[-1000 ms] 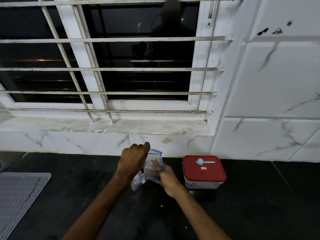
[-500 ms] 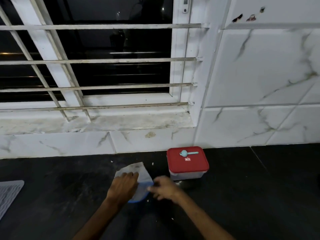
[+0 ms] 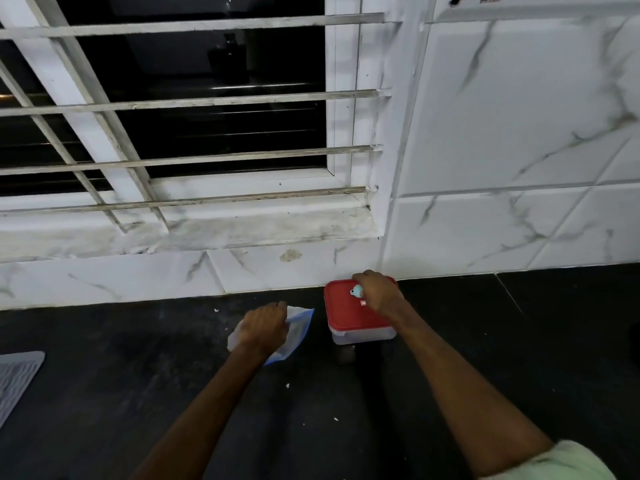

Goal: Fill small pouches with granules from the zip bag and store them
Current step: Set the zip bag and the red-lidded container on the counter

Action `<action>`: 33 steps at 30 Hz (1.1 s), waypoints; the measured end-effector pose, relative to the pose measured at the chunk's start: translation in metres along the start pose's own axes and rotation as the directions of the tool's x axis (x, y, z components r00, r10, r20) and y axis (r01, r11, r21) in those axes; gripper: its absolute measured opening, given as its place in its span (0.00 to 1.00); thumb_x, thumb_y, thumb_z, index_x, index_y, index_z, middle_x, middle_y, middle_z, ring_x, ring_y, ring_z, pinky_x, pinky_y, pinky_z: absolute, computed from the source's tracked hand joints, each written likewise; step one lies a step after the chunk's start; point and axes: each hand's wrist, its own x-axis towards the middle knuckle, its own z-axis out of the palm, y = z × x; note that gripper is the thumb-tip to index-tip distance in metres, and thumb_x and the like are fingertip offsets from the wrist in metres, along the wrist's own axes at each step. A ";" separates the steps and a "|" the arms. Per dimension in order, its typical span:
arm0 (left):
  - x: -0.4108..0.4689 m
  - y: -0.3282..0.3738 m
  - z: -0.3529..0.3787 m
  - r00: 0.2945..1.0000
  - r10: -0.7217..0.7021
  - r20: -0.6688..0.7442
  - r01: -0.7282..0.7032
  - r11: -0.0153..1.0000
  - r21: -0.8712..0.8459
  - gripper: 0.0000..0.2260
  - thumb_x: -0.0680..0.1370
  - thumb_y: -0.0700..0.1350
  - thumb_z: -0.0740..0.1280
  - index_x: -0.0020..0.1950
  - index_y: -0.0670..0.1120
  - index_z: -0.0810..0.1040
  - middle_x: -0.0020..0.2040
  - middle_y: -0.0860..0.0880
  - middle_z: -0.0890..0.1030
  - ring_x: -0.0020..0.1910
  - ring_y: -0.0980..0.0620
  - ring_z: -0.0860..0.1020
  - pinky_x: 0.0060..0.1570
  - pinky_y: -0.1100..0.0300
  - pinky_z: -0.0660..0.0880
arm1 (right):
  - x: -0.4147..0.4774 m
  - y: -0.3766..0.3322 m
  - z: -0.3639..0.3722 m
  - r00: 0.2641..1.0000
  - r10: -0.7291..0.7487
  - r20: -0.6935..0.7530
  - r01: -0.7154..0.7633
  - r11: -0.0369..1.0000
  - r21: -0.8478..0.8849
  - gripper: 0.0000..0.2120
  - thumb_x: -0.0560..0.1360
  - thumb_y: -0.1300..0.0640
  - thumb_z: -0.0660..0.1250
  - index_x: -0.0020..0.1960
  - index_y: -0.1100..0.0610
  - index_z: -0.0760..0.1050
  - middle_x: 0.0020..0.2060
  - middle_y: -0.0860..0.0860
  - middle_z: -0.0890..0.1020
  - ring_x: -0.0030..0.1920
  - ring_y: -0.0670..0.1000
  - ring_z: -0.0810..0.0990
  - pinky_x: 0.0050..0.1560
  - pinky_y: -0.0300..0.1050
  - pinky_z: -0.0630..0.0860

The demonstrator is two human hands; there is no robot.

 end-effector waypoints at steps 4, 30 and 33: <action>-0.003 0.011 0.001 1.000 0.024 -0.006 -0.024 0.999 0.022 0.15 0.81 0.52 0.61 0.65 0.46 0.71 0.64 0.46 0.77 0.62 0.47 0.77 0.57 0.54 0.73 | -0.005 0.004 0.015 0.998 -0.019 -0.061 0.015 0.997 -0.074 0.15 0.76 0.57 0.64 0.62 0.54 0.74 0.56 0.52 0.77 0.54 0.55 0.78 0.53 0.49 0.75; -0.069 -0.022 0.045 0.995 -0.032 0.093 0.033 0.999 -0.005 0.25 0.76 0.53 0.69 0.69 0.47 0.66 0.67 0.46 0.72 0.62 0.48 0.73 0.56 0.54 0.75 | -0.135 -0.080 0.110 0.972 0.082 0.222 -0.084 0.996 0.000 0.21 0.77 0.48 0.64 0.66 0.55 0.69 0.63 0.53 0.73 0.61 0.54 0.74 0.59 0.49 0.73; -0.062 -0.016 0.036 0.998 0.013 0.059 -0.012 1.000 -0.014 0.27 0.76 0.60 0.67 0.69 0.47 0.66 0.67 0.46 0.72 0.63 0.47 0.73 0.57 0.53 0.74 | -0.125 -0.085 0.098 0.990 0.088 0.114 -0.096 0.993 0.070 0.26 0.77 0.44 0.63 0.70 0.55 0.66 0.65 0.53 0.72 0.65 0.54 0.71 0.62 0.49 0.71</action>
